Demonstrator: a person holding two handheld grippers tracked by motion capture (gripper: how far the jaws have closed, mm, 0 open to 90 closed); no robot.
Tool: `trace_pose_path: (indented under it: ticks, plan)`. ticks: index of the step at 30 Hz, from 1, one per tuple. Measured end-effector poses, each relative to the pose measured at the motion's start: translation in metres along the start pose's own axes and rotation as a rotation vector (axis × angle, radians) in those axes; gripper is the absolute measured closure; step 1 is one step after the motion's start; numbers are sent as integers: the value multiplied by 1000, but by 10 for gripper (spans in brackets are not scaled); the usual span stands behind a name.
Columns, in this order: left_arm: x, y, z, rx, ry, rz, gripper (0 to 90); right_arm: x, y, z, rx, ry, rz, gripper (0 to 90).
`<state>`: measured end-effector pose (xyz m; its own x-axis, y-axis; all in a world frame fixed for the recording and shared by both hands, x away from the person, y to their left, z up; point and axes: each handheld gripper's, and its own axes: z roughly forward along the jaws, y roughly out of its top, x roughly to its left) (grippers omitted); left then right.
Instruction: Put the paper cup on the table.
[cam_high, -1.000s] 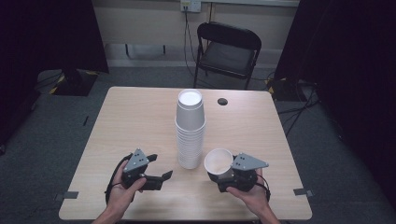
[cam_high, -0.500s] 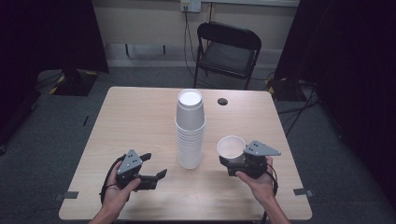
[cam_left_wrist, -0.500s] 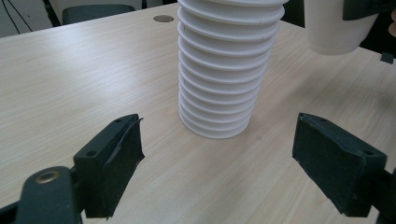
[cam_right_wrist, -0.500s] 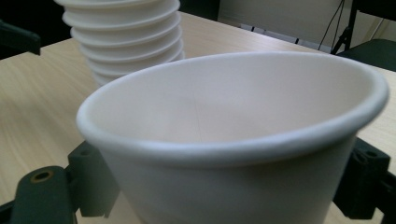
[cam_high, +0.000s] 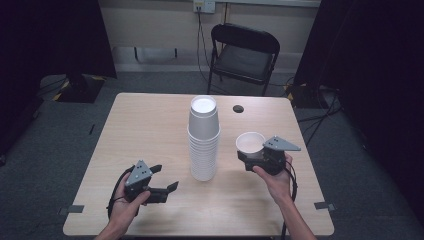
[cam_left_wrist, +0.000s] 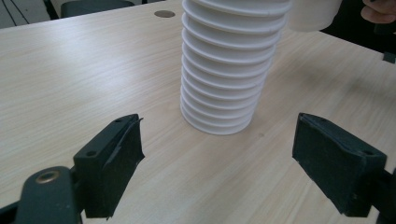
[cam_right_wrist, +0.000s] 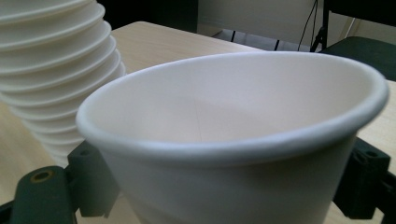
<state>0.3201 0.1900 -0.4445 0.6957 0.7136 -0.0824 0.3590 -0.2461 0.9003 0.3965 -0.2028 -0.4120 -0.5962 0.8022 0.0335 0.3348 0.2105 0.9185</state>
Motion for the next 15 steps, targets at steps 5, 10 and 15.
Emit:
trace_pose_path:
  ticks: [5, 10, 15]
  plan:
    - [1, 0, 0, -4, 2, -9, 157, -5, 8, 8, -7, -11, 3, 135]
    - [1, 0, 1, 2, 1, -11, 157, -12, 8, 21, -10, -23, 30, 134]
    - [3, 0, 4, 3, 5, -16, 157, -16, 5, 31, -5, -28, 44, 134]
